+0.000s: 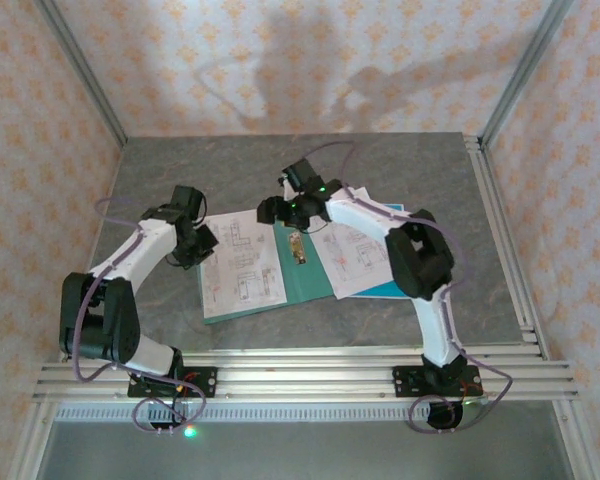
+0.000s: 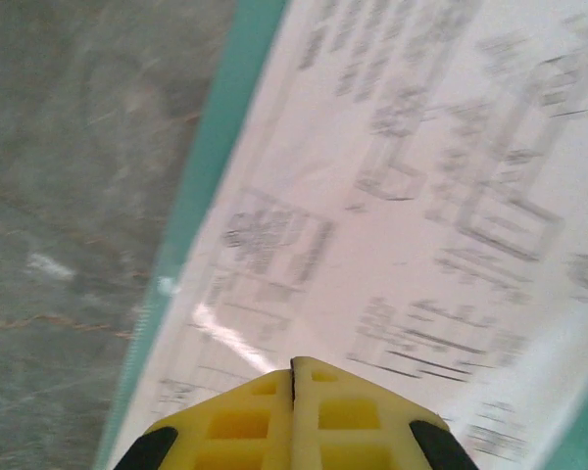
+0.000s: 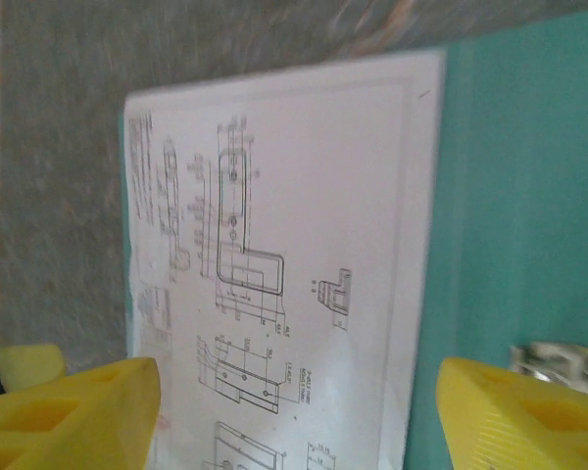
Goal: Put the files into the folder
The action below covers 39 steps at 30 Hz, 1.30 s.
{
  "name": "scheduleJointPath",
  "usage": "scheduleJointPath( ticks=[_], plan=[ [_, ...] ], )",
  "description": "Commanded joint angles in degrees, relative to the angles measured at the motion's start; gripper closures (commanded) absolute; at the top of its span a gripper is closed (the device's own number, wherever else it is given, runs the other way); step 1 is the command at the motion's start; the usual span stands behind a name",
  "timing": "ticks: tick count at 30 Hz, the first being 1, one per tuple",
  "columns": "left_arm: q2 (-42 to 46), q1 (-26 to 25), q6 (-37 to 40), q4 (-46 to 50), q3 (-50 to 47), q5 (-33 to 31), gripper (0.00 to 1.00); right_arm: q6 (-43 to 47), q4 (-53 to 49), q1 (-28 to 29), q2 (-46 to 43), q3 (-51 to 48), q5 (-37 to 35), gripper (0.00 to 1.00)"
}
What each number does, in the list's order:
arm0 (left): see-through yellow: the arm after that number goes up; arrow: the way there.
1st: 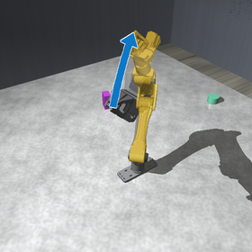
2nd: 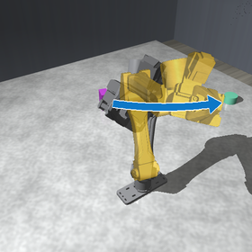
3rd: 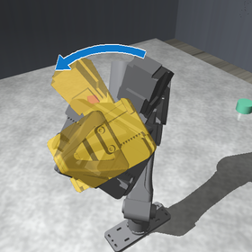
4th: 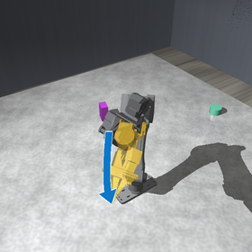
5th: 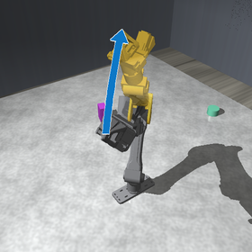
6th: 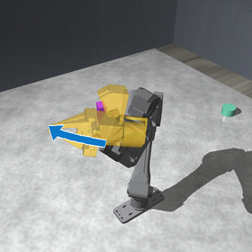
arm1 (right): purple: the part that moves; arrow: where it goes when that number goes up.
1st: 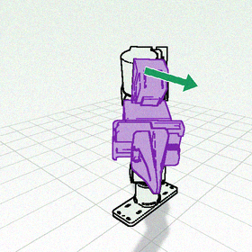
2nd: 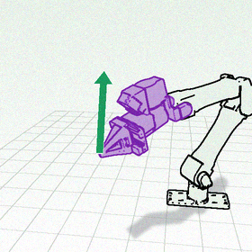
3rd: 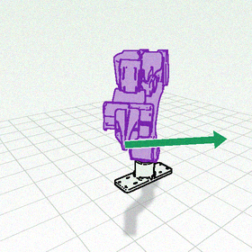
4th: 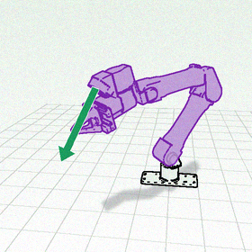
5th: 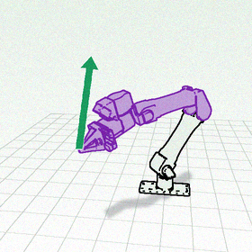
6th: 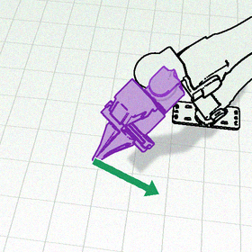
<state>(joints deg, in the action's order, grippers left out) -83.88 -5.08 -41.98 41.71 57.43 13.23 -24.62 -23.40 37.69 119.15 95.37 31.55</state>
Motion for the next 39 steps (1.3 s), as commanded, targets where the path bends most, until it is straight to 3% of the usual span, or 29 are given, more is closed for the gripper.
scheduleJointPath(
  ticks=[1, 7, 10, 15, 19, 23, 26, 32, 39],
  plan=[
    [-0.37, -3.47, -2.67, -0.89, 2.72, 1.53, 1.00, -4.67, 0.21, -1.16, -5.81, -3.86, -8.09, 0.28],
    [-6.56, -13.96, -8.87, -6.40, 7.78, 2.73, 1.00, -17.51, 4.69, -1.75, -13.67, -17.87, -12.86, 0.68],
    [-9.49, -18.38, -11.22, -8.70, 9.22, 1.82, 1.00, -25.13, 10.77, -0.93, -17.94, -27.14, -12.78, 0.77],
    [-7.62, -20.93, -12.47, -6.26, 5.83, -2.97, 1.00, -31.33, 13.97, 2.66, -22.29, -34.71, -16.84, 0.76],
    [-2.50, -20.69, -9.34, -2.90, 0.11, -5.42, 1.00, -36.33, 17.16, 3.32, -22.41, -38.35, -15.97, 0.74],
    [0.03, -20.19, -7.36, -0.96, -5.20, -6.17, 1.00, -37.78, 18.48, 4.62, -21.84, -38.71, -16.64, 0.72],
    [1.56, -16.95, -6.49, -1.99, -8.43, -5.33, 1.00, -37.41, 18.01, 5.45, -21.03, -37.81, -17.61, 0.71],
    [-0.22, -12.44, -3.87, -2.81, -0.92, -5.92, 1.00, -37.82, 17.67, 5.55, -18.40, -38.02, -18.36, 0.74],
    [-12.77, -10.39, -2.69, -4.88, 8.13, -6.97, 1.00, -38.48, 17.15, 5.55, -16.93, -38.77, -19.19, 0.74]
  ],
)
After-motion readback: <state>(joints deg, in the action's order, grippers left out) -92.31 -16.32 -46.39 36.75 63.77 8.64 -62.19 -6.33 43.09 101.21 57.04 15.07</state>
